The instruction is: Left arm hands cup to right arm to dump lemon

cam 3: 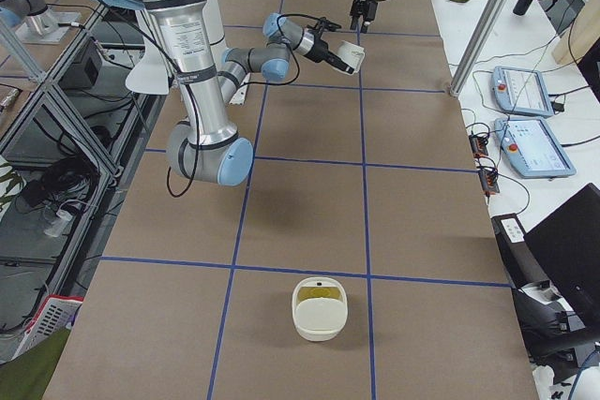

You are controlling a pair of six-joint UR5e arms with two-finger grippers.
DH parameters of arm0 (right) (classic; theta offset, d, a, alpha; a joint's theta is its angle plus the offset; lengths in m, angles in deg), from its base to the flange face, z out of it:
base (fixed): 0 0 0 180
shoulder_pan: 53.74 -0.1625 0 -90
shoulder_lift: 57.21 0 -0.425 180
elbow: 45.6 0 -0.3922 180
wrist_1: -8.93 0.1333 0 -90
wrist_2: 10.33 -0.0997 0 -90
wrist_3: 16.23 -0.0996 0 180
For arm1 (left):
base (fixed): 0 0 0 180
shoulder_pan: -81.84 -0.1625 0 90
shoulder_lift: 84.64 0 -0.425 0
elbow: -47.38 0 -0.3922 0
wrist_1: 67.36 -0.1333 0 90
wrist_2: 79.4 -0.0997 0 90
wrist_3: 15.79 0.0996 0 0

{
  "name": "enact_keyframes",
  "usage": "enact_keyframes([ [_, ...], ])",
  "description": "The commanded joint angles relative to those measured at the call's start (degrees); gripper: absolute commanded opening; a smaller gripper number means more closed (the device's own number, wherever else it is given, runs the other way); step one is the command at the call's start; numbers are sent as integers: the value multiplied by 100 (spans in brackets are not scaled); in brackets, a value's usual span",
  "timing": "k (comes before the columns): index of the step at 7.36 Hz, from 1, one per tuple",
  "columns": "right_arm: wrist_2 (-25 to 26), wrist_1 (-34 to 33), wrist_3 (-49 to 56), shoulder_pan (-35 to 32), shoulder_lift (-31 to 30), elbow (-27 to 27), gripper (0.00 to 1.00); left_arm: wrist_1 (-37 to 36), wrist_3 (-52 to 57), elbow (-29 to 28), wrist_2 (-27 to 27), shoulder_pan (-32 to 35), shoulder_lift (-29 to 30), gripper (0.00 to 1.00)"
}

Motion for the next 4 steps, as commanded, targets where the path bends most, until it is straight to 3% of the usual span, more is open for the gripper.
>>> enact_keyframes([
  [1, -7, 5, -1, 5, 9, -8, 0, 195, -14, -2, -6, -190, 29, 100],
  [3, -7, 5, -1, 5, 9, -8, 0, 240, -5, -11, -41, -322, 29, 99],
  [4, -7, 5, -1, 5, 0, -8, 0, 241, -5, -19, -41, -332, 38, 92],
])
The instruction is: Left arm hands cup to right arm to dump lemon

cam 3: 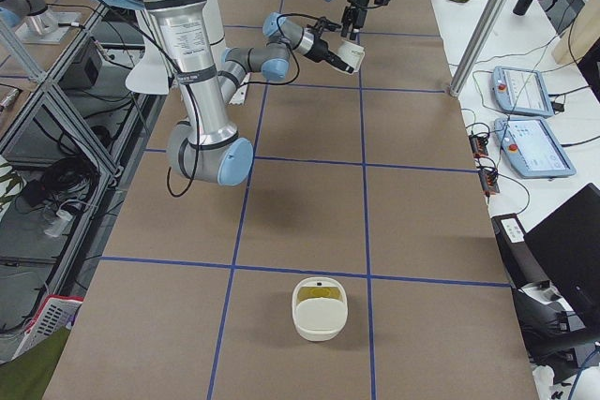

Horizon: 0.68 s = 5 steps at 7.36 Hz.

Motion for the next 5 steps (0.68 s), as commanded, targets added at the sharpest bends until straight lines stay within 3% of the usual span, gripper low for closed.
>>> enact_keyframes([
  [1, 8, 9, 0, 9, -7, 8, 0, 13, 1, -51, -16, -45, 42, 82],
  [3, 0, 9, 0, 9, -7, 0, 6, 13, 1, -95, -25, -63, 129, 71],
  [5, 0, 9, 0, 9, -7, 0, 7, 13, 1, -375, -43, -63, 366, 69],
])
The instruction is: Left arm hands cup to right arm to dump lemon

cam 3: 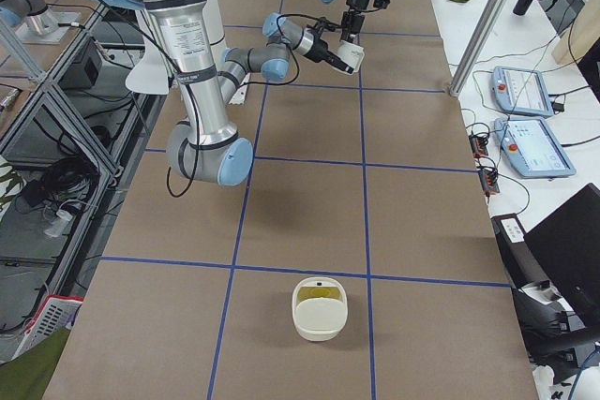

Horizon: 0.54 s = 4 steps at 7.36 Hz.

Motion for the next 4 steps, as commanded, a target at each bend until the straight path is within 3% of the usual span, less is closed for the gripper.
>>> enact_keyframes([
  [1, 0, 0, 0, 0, 0, -1, 7, 0, 0, -228, -10, -2, 190, 65],
  [4, -9, 0, 0, 0, 9, -1, 11, 0, 0, -238, -10, -55, 190, 49],
])
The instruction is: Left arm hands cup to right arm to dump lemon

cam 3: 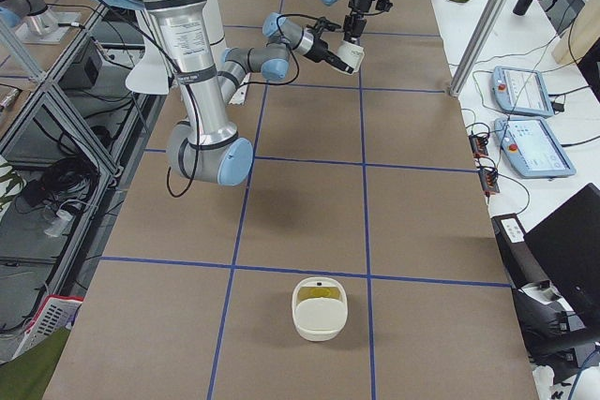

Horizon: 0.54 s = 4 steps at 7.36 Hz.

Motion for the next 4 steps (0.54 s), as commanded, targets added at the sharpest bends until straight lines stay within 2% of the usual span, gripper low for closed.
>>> enact_keyframes([
  [1, -7, 0, 0, 0, 8, -9, 11, 0, 9, -42, 0, -15, 4, 44],
  [2, -7, 0, 0, 0, 8, -9, 11, 0, 9, -60, 0, -15, -5, 39],
  [4, -7, 0, 0, 0, 8, -9, 11, 0, 18, -87, 9, -24, -5, 37],
])
